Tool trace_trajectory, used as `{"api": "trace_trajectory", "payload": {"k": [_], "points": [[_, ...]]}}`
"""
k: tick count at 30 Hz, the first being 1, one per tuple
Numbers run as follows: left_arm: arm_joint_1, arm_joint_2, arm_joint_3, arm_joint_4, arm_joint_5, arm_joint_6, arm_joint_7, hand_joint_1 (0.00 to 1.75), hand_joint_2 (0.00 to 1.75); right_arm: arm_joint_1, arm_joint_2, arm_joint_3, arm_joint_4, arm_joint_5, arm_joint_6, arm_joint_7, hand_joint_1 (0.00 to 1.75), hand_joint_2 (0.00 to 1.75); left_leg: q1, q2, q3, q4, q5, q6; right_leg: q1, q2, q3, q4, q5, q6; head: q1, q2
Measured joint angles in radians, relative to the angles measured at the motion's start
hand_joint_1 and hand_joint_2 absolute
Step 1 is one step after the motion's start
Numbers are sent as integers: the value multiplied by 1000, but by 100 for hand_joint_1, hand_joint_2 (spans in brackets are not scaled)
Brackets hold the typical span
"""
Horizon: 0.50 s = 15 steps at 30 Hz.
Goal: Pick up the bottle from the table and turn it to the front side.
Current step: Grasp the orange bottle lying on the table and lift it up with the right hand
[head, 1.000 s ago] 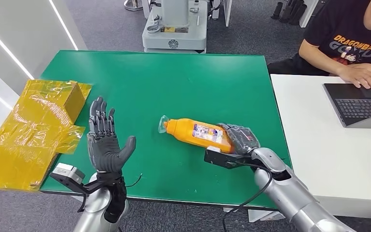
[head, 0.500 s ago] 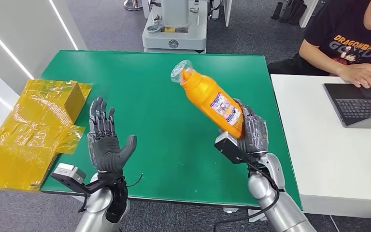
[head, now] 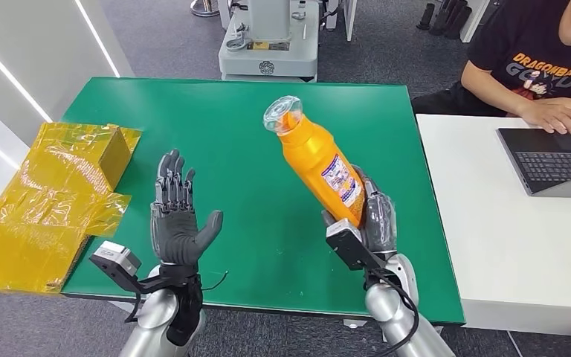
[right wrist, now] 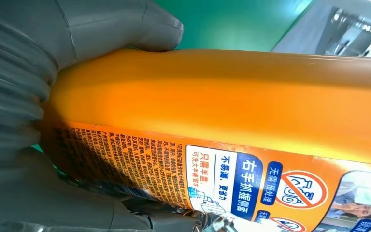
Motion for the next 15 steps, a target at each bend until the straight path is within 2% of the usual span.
{"api": "trace_trajectory", "payload": {"k": [4, 9, 15], "points": [[0, 1, -5, 0, 9, -16, 3, 0, 175, -2, 12, 24, 6, -6, 40, 2, 175, 175, 0, 0, 0, 0, 0, 0, 0, 0, 0, 0, 0, 0, 0, 0], [-2, 1, -13, 0, 6, -36, 12, 0, 175, -27, 38, 78, 32, 31, 158, 40, 175, 175, 0, 0, 0, 0, 0, 0, 0, 0, 0, 0, 0, 0, 0, 0], [-22, 1, -20, 13, -39, 6, 19, 0, 175, -54, 57, 126, 59, 76, 256, 66, 175, 175, 0, 0, 0, 0, 0, 0, 0, 0, 0, 0, 0, 0, 0, 0]]}}
